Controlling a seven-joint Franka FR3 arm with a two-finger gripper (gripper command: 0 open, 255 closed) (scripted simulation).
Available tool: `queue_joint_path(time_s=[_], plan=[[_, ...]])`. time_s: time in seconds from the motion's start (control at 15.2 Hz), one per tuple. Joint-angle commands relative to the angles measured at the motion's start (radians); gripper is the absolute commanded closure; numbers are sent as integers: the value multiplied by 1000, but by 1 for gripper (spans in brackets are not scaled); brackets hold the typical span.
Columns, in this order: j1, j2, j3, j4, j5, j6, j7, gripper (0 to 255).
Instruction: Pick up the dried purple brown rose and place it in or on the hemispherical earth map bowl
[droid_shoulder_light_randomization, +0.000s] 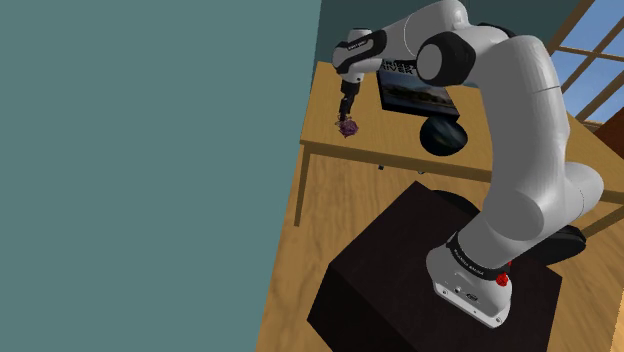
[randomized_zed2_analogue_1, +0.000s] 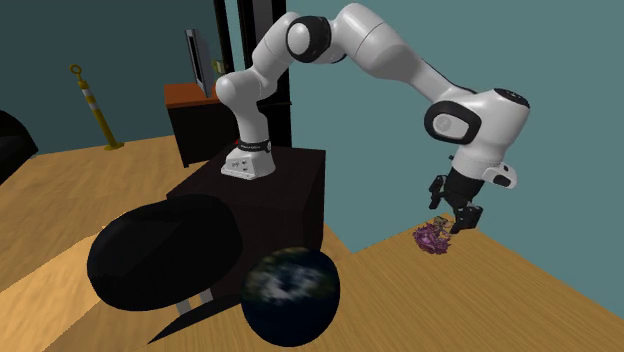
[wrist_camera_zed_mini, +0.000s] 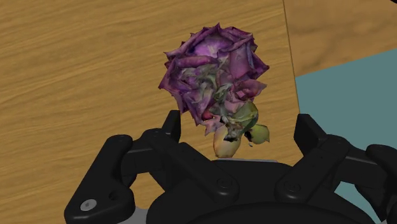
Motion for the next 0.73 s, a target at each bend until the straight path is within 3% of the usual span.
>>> queue_joint_path(time_s=[0.0, 0.53, 0.59, 0.66], plan=[[-1, 16, 2, -10, 2, 26, -2, 0], [-1, 16, 2, -10, 2, 25, -2, 0], [-1, 16, 2, -10, 2, 25, -2, 255], [-1, 16, 2, -10, 2, 25, -2, 255]])
